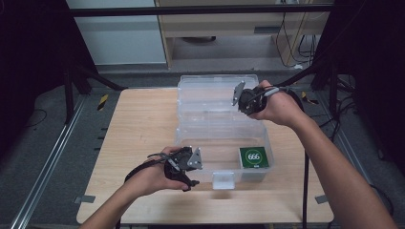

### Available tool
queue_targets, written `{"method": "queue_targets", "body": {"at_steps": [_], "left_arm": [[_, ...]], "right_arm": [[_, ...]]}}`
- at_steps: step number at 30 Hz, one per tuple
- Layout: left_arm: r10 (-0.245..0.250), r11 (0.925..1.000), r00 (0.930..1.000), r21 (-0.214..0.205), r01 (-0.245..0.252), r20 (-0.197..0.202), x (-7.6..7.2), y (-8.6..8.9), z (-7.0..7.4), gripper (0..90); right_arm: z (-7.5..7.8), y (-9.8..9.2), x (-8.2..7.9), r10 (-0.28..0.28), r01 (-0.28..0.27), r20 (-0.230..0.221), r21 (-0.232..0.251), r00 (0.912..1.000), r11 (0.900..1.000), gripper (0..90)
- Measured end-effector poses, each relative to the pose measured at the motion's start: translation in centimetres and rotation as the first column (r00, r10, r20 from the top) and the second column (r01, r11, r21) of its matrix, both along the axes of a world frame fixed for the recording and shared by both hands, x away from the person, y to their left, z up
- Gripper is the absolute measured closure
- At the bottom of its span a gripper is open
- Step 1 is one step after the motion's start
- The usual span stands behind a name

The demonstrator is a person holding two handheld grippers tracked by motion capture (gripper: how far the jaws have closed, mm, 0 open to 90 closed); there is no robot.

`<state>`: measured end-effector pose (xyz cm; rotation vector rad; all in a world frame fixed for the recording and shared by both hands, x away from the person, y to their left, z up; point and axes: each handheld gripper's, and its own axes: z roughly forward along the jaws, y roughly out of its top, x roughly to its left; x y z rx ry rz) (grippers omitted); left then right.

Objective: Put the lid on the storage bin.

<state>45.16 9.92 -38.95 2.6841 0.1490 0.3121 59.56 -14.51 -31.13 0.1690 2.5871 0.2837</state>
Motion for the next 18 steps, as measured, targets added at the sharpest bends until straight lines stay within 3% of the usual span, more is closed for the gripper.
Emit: {"method": "queue_targets", "body": {"at_steps": [6,8,12,14,18], "left_arm": [[-0.023,0.9984,0.9997,0.052,0.023,-0.007,0.31,-0.02,-0.18,45.6],[-0.023,0.9980,0.9997,0.058,0.023,-0.009,0.36,-0.04,-0.26,46.7],[-0.032,0.9959,0.9993,0.084,0.033,-0.017,0.46,-0.09,-0.64,58.9],[-0.031,0.9960,0.9994,0.084,0.032,-0.016,0.52,-0.08,-0.72,60.2],[-0.020,0.9966,0.9995,0.080,0.022,-0.025,0.89,-0.20,-0.76,71.6]], "right_arm": [[-0.08,0.06,-0.05,0.021,-0.021,0.009,-0.021,0.9997,0.9995,77.2],[-0.08,0.05,-0.05,0.019,-0.019,0.008,-0.024,0.9998,0.9995,77.2],[-0.09,0.07,-0.06,0.028,-0.028,0.013,-0.031,0.9995,0.9991,77.5],[-0.10,0.06,-0.08,0.026,-0.026,0.014,-0.031,0.9996,0.9992,77.4],[-0.16,0.09,-0.17,0.027,-0.026,0.021,-0.033,0.9994,0.9991,77.4]]}}
